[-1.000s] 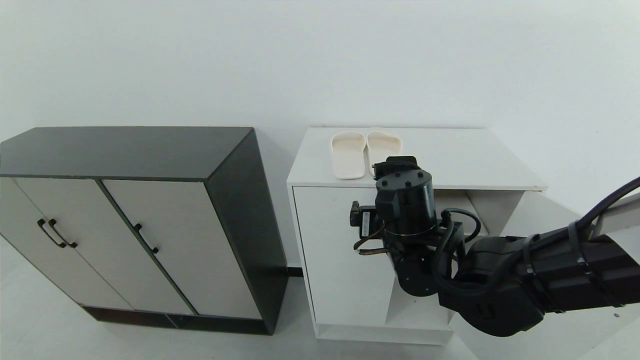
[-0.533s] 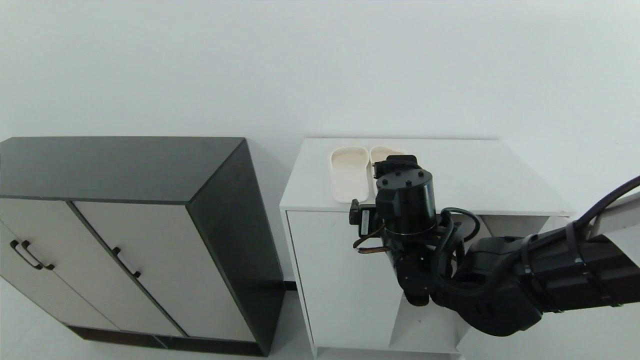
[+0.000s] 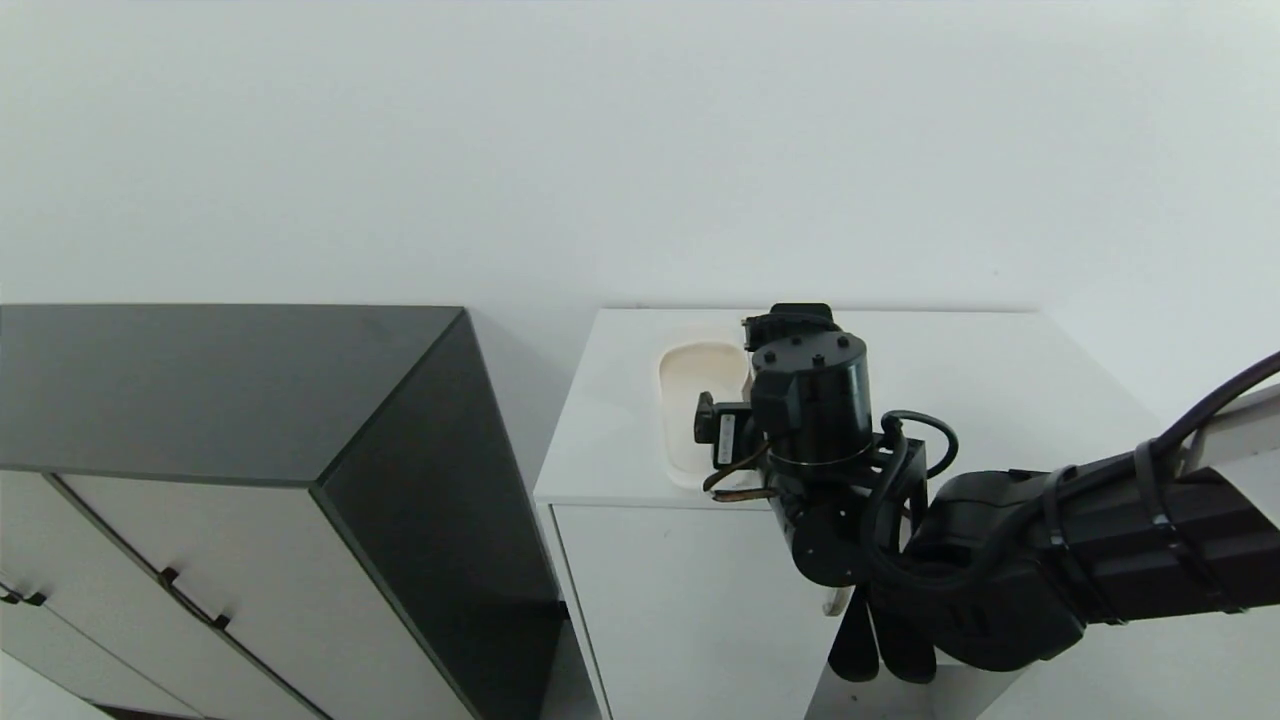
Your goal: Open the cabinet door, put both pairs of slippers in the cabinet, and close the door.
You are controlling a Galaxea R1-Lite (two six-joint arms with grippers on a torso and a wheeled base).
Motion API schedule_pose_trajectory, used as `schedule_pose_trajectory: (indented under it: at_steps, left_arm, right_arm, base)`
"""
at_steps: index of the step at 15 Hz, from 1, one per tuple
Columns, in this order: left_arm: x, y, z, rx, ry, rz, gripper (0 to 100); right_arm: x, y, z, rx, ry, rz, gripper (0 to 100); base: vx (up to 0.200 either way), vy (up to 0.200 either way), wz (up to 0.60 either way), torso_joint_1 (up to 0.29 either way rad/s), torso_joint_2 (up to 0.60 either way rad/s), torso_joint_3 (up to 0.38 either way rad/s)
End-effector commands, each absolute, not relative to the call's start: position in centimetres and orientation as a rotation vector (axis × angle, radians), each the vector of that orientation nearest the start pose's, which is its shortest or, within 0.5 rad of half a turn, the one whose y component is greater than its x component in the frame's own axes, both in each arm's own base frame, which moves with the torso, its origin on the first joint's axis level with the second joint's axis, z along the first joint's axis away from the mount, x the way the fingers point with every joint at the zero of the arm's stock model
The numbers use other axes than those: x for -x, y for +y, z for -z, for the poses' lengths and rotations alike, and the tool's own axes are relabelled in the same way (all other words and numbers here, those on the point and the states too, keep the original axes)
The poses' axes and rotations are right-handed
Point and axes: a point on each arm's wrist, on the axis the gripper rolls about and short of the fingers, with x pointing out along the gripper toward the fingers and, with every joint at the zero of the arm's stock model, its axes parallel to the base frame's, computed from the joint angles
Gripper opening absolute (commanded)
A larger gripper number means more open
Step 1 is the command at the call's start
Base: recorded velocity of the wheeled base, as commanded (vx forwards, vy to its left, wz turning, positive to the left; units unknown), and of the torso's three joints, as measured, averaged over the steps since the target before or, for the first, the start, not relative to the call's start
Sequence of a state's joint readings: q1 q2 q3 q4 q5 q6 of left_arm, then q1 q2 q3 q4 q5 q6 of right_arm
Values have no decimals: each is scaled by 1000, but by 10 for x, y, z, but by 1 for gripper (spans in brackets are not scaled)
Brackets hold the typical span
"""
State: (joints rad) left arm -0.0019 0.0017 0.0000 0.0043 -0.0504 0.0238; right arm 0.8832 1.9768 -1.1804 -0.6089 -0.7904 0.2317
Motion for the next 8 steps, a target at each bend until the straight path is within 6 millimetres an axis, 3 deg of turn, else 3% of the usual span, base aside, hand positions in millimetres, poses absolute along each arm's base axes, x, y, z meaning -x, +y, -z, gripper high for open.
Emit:
schedule_pose_trajectory:
  at_steps: [1, 5, 8]
  left_arm:
    - [23, -1, -75, -24, 5, 52, 0]
    - [23, -1, -75, -24, 5, 52, 0]
    - [23, -1, -75, -24, 5, 52, 0]
  right_arm:
    - [-262, 293, -192, -110, 121, -86, 100]
    - [-285, 297, -189, -90, 110, -82, 100]
    - [-314, 295, -178, -46, 115, -71, 100]
  base:
    - [0, 0, 0, 0, 0, 0]
    - [0, 0, 0, 0, 0, 0]
    - [0, 0, 0, 0, 0, 0]
